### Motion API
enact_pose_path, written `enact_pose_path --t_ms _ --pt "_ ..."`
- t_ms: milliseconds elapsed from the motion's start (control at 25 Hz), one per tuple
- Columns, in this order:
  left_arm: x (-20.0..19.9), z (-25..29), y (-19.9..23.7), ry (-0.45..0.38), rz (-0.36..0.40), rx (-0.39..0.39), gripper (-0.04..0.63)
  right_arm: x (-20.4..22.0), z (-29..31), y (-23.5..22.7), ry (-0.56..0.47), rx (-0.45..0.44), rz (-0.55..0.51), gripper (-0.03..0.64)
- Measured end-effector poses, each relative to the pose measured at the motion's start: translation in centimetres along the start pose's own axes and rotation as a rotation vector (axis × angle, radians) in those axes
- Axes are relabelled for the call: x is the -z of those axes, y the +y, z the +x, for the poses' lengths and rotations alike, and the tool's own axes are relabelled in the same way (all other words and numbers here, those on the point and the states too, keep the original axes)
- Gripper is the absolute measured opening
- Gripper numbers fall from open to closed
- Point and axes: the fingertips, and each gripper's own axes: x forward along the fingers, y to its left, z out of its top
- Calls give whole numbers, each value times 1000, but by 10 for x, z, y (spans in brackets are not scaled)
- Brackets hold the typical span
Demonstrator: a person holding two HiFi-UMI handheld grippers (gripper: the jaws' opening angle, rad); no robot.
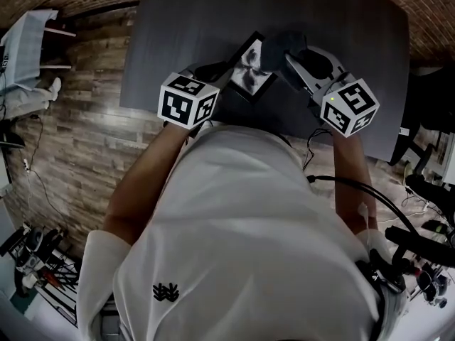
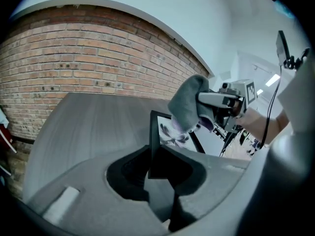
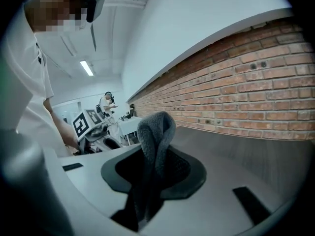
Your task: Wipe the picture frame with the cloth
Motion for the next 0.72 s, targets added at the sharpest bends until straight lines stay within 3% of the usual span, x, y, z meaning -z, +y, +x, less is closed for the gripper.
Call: enact_pose_path --t_ms 200,400,560,720 --pt "0 0 2 5 2 2 77 -14 -7 11 -37 -26 -12 109" --pt "-2 0 9 3 -16 0 75 -22 -6 71 -53 -232 -31 109" --pt "-7 1 13 -10 -55 10 75 1 -3 110 5 -386 -15 109" --pt "-11 -3 14 -18 -50 11 77 21 -3 81 49 -280 2 109"
